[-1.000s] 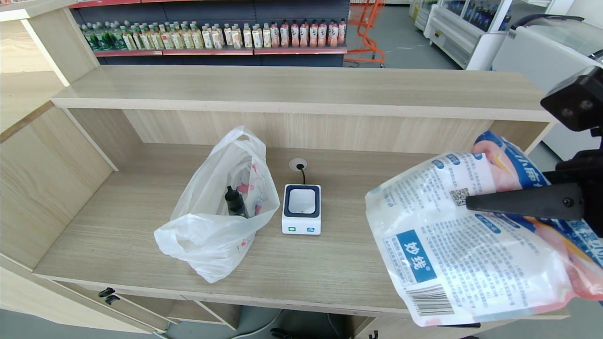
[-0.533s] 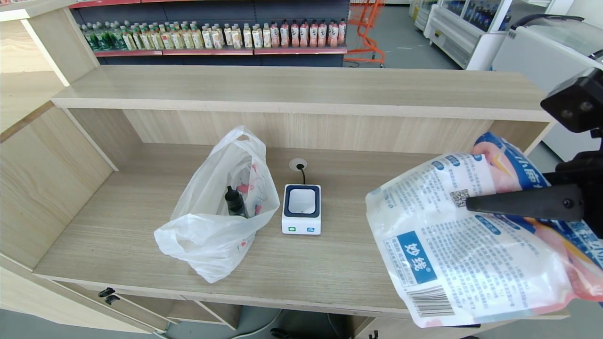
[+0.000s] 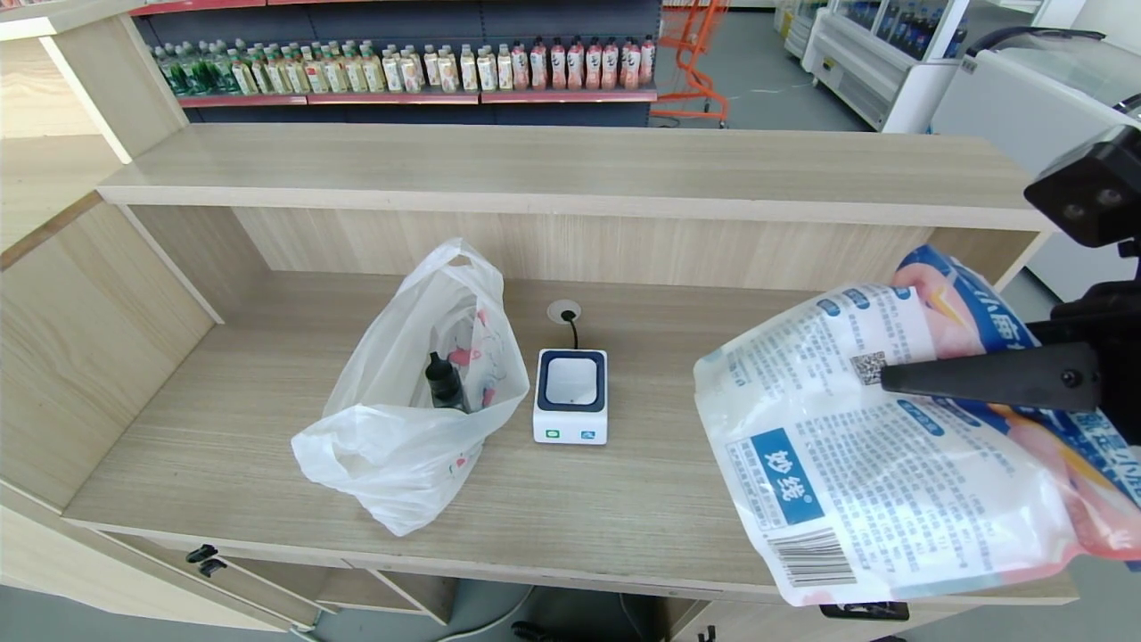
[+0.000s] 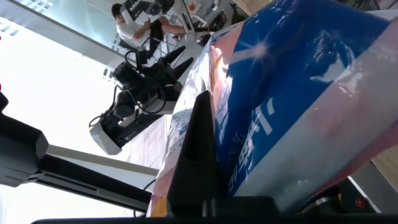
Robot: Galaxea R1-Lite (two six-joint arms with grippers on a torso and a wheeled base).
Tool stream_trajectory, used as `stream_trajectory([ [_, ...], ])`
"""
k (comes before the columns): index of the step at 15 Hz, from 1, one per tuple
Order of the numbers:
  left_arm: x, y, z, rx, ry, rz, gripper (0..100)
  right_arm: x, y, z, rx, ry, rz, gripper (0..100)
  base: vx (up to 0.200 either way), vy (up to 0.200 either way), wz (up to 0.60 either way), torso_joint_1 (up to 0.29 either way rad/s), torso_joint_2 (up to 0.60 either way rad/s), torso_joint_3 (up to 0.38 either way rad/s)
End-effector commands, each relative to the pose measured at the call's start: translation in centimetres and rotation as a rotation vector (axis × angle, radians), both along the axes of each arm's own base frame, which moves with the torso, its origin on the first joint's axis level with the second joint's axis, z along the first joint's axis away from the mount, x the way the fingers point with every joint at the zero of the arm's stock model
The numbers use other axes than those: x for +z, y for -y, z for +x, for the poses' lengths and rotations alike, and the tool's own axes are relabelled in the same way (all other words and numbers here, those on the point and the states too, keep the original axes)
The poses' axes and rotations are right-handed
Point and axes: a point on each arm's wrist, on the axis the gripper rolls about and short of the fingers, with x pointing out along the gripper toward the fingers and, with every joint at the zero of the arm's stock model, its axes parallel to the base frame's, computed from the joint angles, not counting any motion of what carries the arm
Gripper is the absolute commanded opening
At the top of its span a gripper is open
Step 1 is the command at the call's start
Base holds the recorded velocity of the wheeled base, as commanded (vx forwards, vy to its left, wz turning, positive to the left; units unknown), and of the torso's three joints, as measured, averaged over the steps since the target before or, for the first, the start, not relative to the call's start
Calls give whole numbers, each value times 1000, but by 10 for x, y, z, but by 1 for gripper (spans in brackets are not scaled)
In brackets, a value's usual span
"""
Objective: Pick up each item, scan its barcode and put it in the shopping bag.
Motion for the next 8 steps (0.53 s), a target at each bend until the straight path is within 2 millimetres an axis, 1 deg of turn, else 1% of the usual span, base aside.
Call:
stream_trajectory([
  [1,0,0,0,0,0,0,100,-1,0,0,-3,0,-1,0,0,0,0,0,0,0],
  [8,0,0,0,0,0,0,100,0,0,0,-3,6,-1,0,0,0,0,0,0,0],
])
